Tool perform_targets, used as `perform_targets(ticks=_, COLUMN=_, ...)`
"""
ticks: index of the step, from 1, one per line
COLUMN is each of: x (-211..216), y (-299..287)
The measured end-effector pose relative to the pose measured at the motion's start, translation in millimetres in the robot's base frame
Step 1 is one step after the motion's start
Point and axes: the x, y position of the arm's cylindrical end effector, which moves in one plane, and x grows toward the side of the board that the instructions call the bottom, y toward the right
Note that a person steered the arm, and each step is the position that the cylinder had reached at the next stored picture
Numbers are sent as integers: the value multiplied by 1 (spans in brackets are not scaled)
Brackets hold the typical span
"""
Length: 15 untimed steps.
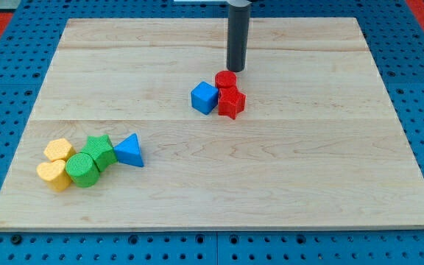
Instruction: Move the red star to the right side of the blue triangle
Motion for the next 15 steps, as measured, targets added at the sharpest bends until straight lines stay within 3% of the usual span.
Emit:
perform_targets(ticks=5, x=110, y=44)
perform_targets(ticks=7, x=71, y=23)
perform_targets(ticks=9, x=136, y=13)
perform_targets(ticks=11, x=115, y=3)
perform_targets(ticks=15, x=127, y=-91)
